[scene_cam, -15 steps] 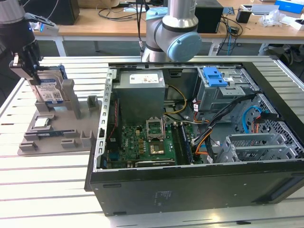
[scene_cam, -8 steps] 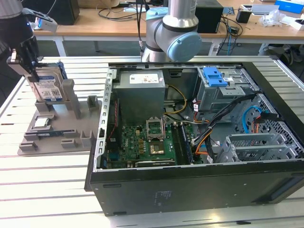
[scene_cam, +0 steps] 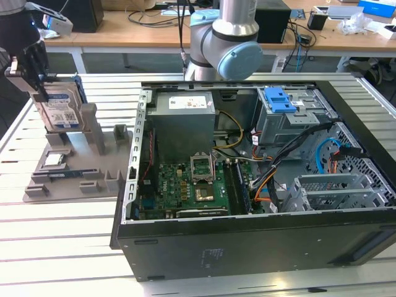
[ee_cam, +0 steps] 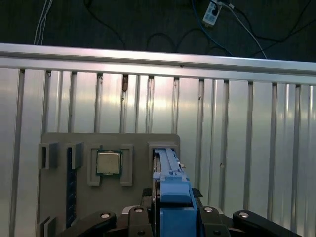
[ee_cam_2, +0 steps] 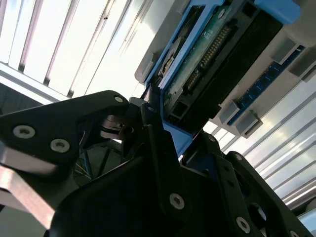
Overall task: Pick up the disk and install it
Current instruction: 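Pick up the disk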
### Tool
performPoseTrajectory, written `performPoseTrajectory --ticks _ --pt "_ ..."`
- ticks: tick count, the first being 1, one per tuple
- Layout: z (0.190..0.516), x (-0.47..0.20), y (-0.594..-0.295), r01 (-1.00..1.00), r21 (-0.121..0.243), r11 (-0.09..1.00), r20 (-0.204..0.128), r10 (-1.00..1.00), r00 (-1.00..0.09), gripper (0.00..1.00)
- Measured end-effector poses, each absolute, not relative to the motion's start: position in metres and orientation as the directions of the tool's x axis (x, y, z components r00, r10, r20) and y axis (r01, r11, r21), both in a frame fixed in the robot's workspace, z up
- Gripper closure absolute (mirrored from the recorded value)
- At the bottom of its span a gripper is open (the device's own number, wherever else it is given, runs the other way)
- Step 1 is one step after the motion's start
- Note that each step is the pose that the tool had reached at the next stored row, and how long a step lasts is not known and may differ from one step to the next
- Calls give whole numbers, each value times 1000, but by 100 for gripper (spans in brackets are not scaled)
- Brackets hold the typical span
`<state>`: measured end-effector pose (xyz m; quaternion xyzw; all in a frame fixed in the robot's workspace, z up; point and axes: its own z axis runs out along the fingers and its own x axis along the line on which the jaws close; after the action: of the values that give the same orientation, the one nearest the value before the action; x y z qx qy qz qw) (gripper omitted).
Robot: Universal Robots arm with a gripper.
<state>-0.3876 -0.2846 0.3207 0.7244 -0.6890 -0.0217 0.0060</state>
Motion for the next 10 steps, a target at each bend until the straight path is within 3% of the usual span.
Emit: performPoseTrajectory --ticks 10 --pt "333 -388 -285 -998 39 -51 -23 -998 50 63"
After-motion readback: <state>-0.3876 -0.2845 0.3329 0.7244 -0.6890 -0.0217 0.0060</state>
